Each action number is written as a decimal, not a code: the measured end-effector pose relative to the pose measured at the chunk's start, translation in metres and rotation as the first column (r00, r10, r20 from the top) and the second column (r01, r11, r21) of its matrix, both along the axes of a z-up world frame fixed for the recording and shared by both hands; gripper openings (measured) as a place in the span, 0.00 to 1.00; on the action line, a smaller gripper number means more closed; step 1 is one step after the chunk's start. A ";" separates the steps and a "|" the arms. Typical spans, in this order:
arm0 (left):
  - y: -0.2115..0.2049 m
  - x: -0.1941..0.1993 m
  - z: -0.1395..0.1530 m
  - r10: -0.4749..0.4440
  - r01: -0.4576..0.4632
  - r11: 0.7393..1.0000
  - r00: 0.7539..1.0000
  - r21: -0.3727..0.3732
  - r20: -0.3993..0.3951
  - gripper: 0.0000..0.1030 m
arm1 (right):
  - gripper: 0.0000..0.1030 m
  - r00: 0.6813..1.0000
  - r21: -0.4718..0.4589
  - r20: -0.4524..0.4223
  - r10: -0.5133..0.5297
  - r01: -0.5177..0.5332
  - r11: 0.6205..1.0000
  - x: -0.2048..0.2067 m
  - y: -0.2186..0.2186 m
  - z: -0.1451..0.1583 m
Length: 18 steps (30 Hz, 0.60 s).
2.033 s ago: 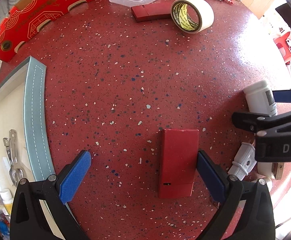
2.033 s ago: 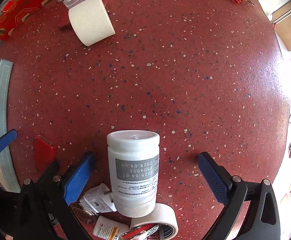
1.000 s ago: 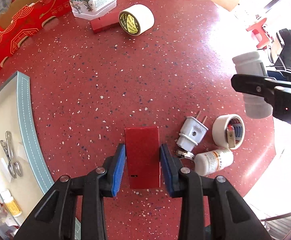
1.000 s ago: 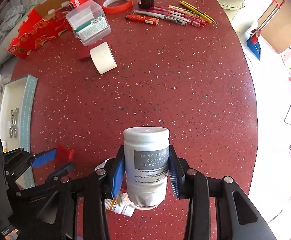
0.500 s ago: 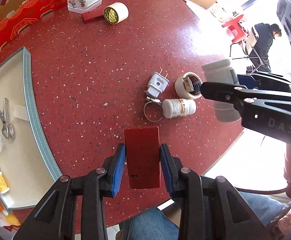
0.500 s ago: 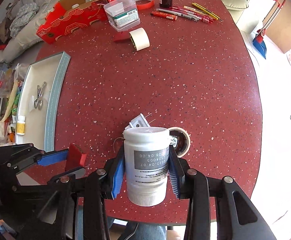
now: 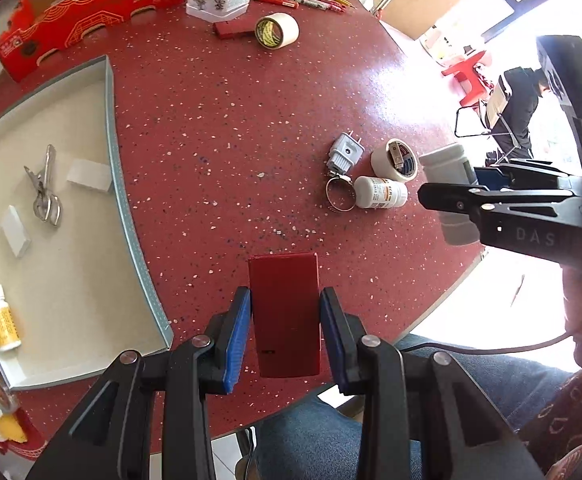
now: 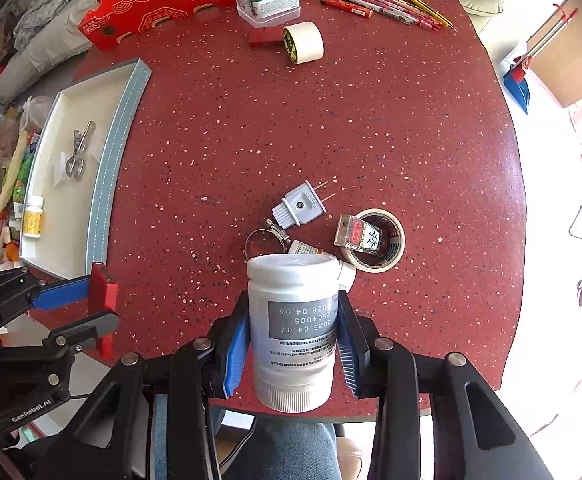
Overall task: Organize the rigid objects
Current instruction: 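Carry the red block and white jar with both grippers over the tray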
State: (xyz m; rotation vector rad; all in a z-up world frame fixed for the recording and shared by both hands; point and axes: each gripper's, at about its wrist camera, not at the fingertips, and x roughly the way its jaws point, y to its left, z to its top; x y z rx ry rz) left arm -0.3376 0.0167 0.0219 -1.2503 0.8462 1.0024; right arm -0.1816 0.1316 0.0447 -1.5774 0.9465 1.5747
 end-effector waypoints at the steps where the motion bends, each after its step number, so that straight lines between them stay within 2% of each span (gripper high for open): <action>1: -0.002 -0.005 0.001 0.018 -0.018 1.000 1.000 0.005 0.002 0.37 | 0.39 1.000 0.001 0.003 0.012 -0.012 1.000 -0.004 -0.001 0.000; 7: -0.012 -0.041 0.005 0.143 -0.143 0.989 0.990 0.028 0.002 0.37 | 0.39 0.995 0.010 0.008 0.104 -0.104 0.994 -0.037 -0.008 0.003; 11: -0.020 -0.072 0.007 0.233 -0.232 0.972 0.972 0.046 -0.017 0.37 | 0.39 0.983 0.016 0.004 0.184 -0.184 0.983 -0.066 -0.012 0.005; 14: -0.024 -0.097 0.009 0.321 -0.318 0.946 0.946 0.057 -0.049 0.37 | 0.39 0.972 0.015 -0.016 0.236 -0.235 0.972 -0.093 -0.013 0.006; 18: -0.028 -0.132 0.010 0.431 -0.426 0.902 0.897 0.072 -0.099 0.37 | 0.39 0.955 0.018 -0.051 0.292 -0.291 0.957 -0.131 -0.013 0.009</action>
